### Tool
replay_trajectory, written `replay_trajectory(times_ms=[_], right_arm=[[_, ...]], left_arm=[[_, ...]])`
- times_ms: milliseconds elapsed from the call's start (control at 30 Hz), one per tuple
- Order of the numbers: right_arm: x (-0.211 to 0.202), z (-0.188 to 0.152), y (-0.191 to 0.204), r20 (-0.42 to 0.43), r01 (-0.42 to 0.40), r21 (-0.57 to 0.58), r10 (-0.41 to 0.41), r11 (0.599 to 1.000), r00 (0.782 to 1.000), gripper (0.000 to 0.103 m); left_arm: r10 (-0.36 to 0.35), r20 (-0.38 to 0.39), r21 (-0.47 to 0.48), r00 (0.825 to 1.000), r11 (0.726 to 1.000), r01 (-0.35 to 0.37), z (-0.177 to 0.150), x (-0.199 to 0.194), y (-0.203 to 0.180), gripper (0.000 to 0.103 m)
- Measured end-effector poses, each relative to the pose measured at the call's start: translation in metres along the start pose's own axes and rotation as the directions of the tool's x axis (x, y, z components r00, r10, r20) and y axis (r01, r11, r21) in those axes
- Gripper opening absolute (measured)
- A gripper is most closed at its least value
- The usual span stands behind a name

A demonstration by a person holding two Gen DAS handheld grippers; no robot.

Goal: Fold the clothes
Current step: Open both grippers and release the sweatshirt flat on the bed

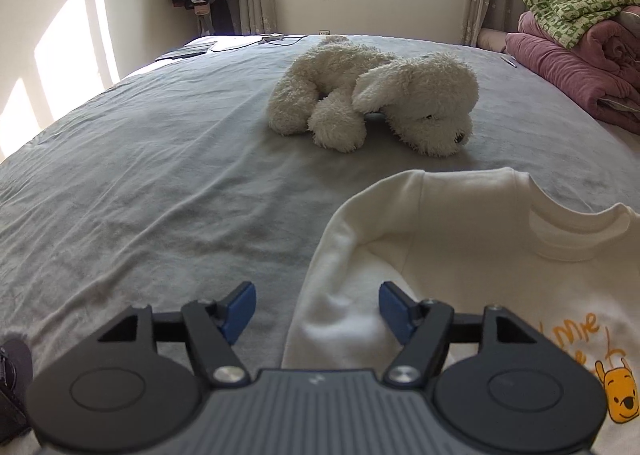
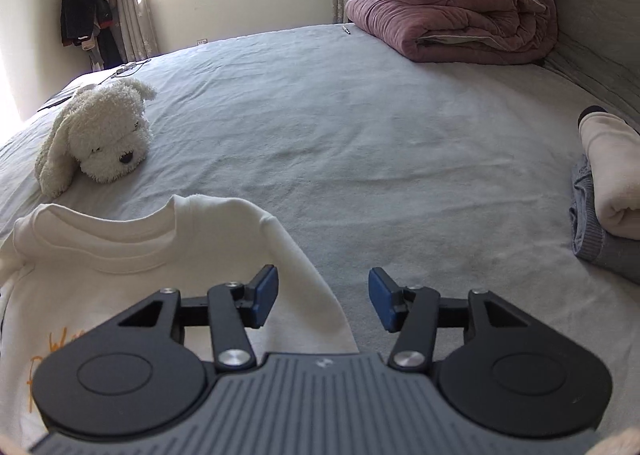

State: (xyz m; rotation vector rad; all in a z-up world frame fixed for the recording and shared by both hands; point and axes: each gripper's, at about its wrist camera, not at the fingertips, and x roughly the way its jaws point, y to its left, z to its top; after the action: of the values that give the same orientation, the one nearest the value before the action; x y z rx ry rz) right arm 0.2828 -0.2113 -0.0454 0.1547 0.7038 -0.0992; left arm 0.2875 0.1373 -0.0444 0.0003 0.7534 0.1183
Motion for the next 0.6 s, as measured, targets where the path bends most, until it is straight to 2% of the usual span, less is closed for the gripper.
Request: replay_trajectory(times_ms=[200, 333, 600], right_arm=[[-0.041, -0.022, -0.021, -0.046, -0.074, 0.101, 0.079, 0.992, 0.996, 0.055], [-0.069, -0.038, -0.031, -0.062, -0.114, 0.123, 0.122, 0.986, 0.991, 0.057], [-0.118, -0.073, -0.044, -0.084, -0.155, 0.130, 0.167, 0.979, 0.982, 0.058]], left_arm=[[-0.076, -0.076, 0.021, 0.994, 0.997, 0.078, -0.027, -0.035, 0.013, 0.072], [-0.083, -0.104, 0.039, 0.991, 0.995, 0.087, -0.047, -0.060, 0.024, 0.073], [-0.135, -0.154, -0.003, 0.979, 0.991, 0.136, -0.087, -0.101, 0.049, 0.074]])
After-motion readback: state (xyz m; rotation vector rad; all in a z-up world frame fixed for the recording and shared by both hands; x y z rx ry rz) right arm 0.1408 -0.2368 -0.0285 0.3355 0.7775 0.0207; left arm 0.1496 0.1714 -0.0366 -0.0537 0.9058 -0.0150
